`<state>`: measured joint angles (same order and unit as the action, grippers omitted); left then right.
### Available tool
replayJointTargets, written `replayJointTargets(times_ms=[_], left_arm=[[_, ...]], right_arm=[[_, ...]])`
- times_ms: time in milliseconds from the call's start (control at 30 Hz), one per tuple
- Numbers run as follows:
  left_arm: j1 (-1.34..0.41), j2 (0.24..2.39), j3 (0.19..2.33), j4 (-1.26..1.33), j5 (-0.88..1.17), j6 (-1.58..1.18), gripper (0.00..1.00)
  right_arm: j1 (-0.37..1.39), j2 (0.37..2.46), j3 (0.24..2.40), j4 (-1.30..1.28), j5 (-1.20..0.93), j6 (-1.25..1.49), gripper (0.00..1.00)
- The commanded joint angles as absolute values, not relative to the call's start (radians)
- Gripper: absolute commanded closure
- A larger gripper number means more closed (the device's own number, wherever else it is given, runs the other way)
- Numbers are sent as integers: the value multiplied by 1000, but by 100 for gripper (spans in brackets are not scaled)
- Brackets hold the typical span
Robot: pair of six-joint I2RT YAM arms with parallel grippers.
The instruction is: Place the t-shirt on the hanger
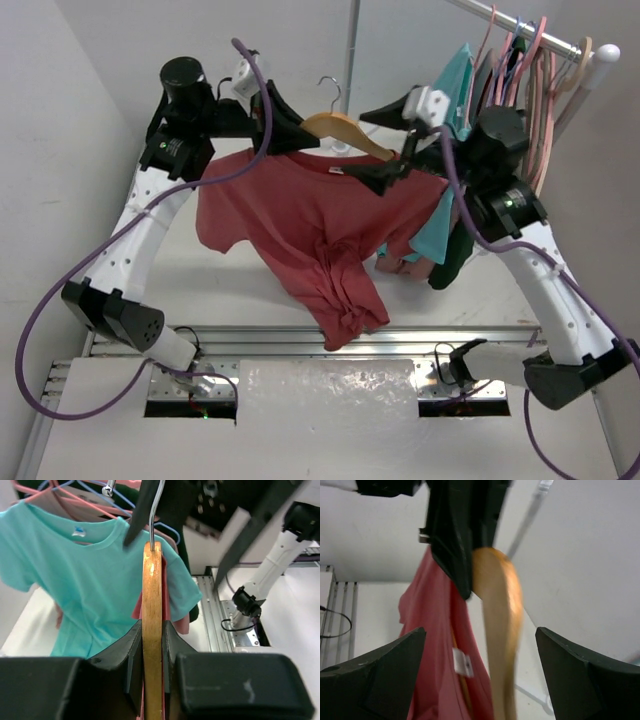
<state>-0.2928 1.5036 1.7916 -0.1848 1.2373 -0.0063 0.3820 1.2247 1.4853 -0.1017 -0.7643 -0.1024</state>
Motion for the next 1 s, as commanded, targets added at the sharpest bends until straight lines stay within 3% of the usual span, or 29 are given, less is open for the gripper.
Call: replayJointTargets(times_ms=[0, 67, 200, 267, 300, 333, 500, 567, 600, 633, 667, 733, 833, 867, 967], left_arm=[[-336, 1532, 1873, -123, 1294, -12, 100], [-341, 1529, 1868, -112, 1324, -6, 100], [-339, 1529, 1859, -71, 1411, -6, 100], [-336, 1545, 1859, -32, 1446, -15, 100], [-334, 1551, 1856, 32, 1475, -34, 100], [-333, 1561, 1853, 55, 1486, -69, 100], [-318, 1611, 1882, 193, 1441, -196, 97], [-314, 1631, 1949, 135, 1297, -184, 73], [-316, 1629, 1963, 97, 1239, -166, 52], [-316, 1609, 1959, 100, 1176, -158, 42], [-316, 1580, 1942, 110, 1069, -153, 24], [-316, 1544, 1922, 126, 953, -149, 4], [-316, 1470, 1887, 135, 651, -138, 0], [-316, 1456, 1884, 127, 450, -147, 0], [-316, 1414, 1930, -115, 0, -181, 1]], right_arm=[[457, 1285, 1506, -192, -594, -230, 10], [468, 1295, 1511, -218, -592, -250, 16], [469, 1305, 1532, -273, -675, -255, 42], [469, 1302, 1534, -296, -678, -261, 50], [471, 1298, 1529, -298, -673, -265, 79], [469, 1289, 1511, -288, -666, -264, 99], [469, 1264, 1483, -259, -653, -242, 100], [469, 1252, 1471, -210, -631, -186, 100], [469, 1249, 1470, -200, -618, -146, 100], [469, 1246, 1470, -169, -571, -118, 100], [469, 1240, 1470, -149, -528, -80, 100], [469, 1238, 1476, -141, -481, -52, 100], [469, 1255, 1509, -155, -416, -20, 100], [469, 1272, 1520, -161, -379, 0, 100], [459, 1346, 1650, -216, -166, 109, 100]])
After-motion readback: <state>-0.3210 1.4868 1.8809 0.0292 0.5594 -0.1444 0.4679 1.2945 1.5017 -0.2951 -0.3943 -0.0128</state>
